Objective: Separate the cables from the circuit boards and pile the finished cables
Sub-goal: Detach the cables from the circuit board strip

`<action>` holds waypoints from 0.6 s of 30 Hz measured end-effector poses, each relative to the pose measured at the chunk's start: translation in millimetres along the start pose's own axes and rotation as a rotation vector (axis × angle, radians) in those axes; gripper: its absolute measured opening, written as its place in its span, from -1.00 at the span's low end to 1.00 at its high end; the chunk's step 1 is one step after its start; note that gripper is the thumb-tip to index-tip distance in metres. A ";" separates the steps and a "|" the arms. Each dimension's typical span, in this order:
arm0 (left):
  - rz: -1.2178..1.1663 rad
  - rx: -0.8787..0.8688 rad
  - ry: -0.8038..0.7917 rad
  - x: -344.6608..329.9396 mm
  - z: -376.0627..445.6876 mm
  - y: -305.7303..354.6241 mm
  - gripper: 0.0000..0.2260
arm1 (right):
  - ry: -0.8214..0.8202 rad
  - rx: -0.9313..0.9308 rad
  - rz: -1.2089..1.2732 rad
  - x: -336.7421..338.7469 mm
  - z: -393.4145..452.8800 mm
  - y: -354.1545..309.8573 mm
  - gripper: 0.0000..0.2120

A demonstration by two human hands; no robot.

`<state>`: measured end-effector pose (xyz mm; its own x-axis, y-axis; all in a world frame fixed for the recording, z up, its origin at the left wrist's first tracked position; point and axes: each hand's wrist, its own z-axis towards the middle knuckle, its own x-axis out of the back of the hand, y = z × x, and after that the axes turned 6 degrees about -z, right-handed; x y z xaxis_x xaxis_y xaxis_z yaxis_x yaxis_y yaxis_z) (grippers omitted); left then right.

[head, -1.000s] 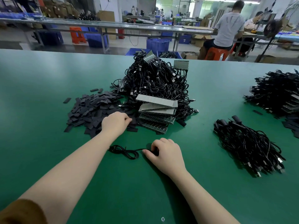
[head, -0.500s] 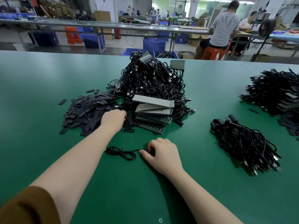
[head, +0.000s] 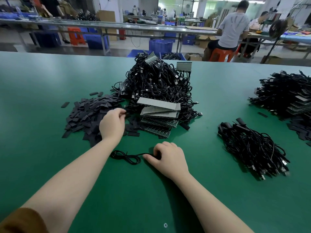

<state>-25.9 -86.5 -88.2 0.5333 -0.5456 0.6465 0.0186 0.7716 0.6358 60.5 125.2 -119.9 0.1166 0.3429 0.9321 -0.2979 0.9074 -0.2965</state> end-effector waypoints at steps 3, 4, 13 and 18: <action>-0.368 0.051 0.189 5.9 -23.2 8.4 -0.88 | 0.007 -0.043 0.110 3.1 1.4 -0.1 -0.57; -0.431 0.034 0.173 7.2 -32.7 11.6 -0.89 | 0.015 -0.069 0.166 4.1 2.1 0.3 -0.59; -0.339 -0.310 -0.110 19.5 -73.9 52.3 -0.86 | 0.080 -0.281 0.794 15.6 -3.6 4.8 -0.86; -0.287 -0.305 -0.270 -0.1 -109.0 62.3 -0.76 | 0.135 -0.257 0.888 22.3 -7.5 6.8 -0.78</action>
<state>67.4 -2.7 -94.6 0.2335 -0.7840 0.5752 0.4006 0.6165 0.6778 68.2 140.8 -102.6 0.0606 0.9473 0.3145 -0.1141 0.3196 -0.9407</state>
